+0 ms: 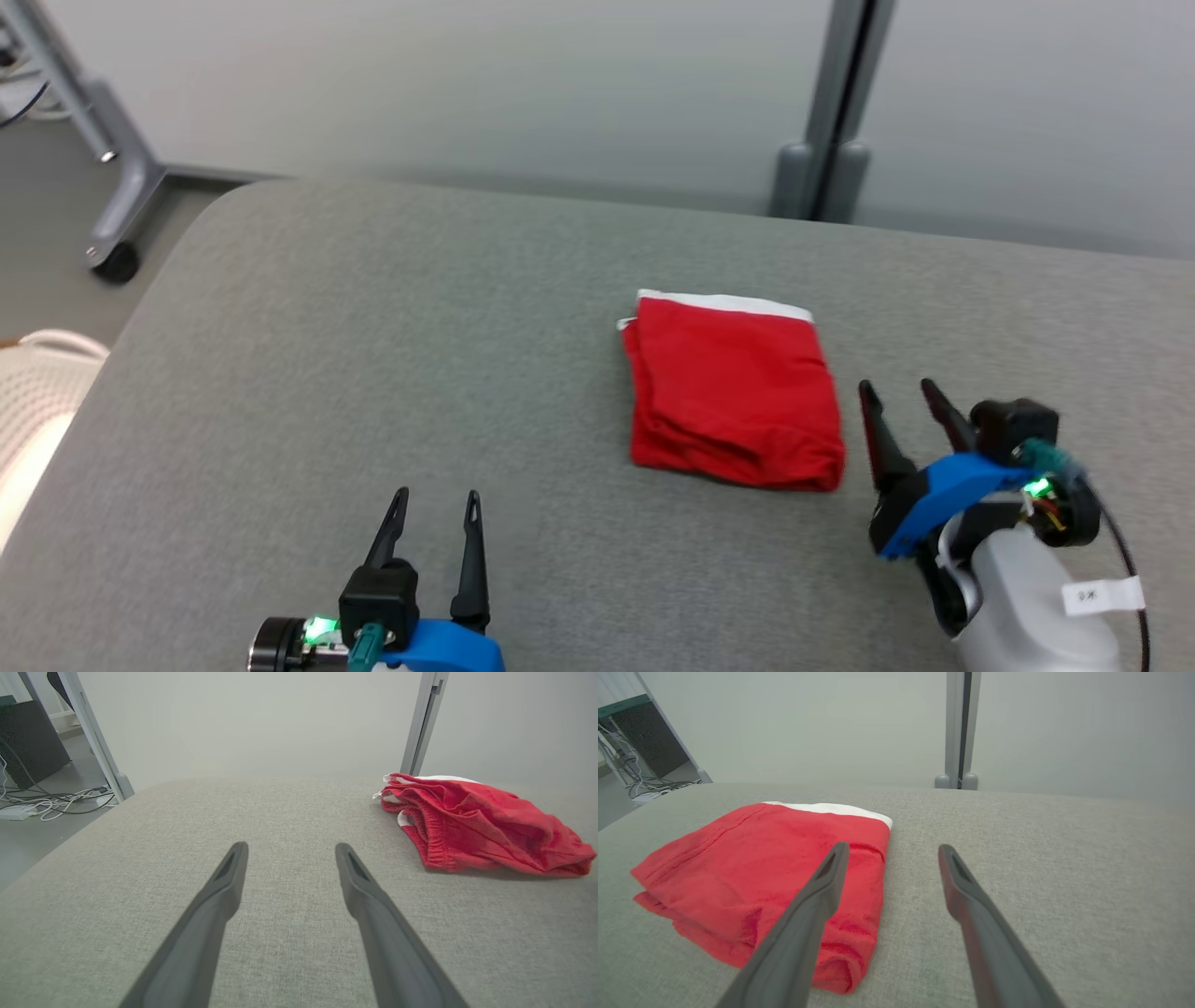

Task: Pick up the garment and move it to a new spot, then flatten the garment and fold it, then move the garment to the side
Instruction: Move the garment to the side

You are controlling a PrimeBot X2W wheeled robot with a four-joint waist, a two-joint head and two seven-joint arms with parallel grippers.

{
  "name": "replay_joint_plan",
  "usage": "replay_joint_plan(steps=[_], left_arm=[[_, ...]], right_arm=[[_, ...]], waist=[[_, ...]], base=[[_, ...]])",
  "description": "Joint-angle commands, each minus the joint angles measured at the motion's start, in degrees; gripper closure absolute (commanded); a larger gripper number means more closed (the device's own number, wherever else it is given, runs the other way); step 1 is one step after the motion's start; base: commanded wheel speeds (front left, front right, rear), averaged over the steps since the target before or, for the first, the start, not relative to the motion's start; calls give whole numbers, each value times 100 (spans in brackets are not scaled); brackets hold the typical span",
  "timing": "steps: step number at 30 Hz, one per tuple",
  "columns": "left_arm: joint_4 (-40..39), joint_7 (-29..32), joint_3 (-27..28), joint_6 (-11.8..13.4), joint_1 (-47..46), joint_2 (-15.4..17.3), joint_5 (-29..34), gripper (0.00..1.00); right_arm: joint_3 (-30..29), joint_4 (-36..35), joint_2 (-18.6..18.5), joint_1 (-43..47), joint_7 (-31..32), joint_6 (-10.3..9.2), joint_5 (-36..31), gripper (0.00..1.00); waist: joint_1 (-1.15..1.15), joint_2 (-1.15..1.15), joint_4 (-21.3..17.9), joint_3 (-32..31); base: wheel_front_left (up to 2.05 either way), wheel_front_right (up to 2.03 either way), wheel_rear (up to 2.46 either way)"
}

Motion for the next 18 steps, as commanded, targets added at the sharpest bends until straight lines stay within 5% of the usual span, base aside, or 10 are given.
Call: replay_joint_plan(steps=[1,8,15,16,18], left_arm=[[-36,-14,-66,47,-140,-2,-52,0],[-119,-14,-228,138,-272,-2,-171,0],[-199,-14,-270,202,-307,-2,-188,0],[-212,-14,-265,220,-320,-3,-197,0],[-221,-14,-281,240,-356,-4,-201,0]], right_arm=[[-242,311,-43,-266,-24,-1,55,0],[-831,1220,-253,-1013,-26,0,-81,0],[-866,1876,-291,-1275,-21,0,-224,0],[-835,1977,-267,-1295,-1,1,-235,21],[-784,2028,-231,-1288,-2,1,-239,100]], waist=[[-1,-1,497,438],[-1,-1,1037,797],[-1,-1,1137,961],[-1,-1,1115,978],[-1,-1,1059,995]], base=[[0,0,0],[0,0,0],[0,0,0],[0,0,0],[0,0,0]])
